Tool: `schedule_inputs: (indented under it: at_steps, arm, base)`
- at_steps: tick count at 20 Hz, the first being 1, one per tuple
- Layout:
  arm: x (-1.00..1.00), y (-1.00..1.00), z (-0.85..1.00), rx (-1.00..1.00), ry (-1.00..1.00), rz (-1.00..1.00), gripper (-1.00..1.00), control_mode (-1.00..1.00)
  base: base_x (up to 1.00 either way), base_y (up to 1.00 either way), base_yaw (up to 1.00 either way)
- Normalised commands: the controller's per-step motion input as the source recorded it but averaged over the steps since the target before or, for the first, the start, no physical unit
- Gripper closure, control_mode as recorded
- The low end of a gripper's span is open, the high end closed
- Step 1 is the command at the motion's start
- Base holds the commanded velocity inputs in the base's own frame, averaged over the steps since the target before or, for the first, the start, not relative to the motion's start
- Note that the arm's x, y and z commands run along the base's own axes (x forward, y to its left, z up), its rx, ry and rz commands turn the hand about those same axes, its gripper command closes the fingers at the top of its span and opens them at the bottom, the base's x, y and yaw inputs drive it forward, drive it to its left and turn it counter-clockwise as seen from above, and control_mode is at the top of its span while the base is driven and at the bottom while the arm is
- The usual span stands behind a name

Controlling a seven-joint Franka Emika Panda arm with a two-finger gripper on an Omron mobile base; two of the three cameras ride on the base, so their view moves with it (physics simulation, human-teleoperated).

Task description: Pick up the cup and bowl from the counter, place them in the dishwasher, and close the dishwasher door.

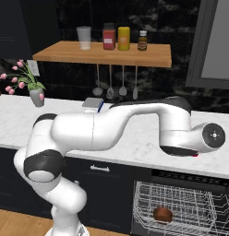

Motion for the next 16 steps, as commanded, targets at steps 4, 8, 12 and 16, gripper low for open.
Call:
schedule_inputs:
  at_steps: [4, 8, 12, 16]
  arm:
    - [0.77, 0.22, 0.99, -0.32, 0.41, -0.02, -1.0, -1.0]
    - [0.78, 0.13, 0.36, -0.16, 0.51, 0.0, -1.0, -1.0]
    - [0.42, 0.0, -0.07, 0.0, 0.14, 0.0, -1.0, -1.0]
    - [0.31, -0.05, -0.4, 0.0, 0.01, 0.0, -1.0, -1.0]
  base:
    - [0.0, 0.0, 0.0]
    - [0.0, 0.0, 0.0]
    - [0.0, 0.0, 0.0]
    - [0.0, 0.0, 0.0]
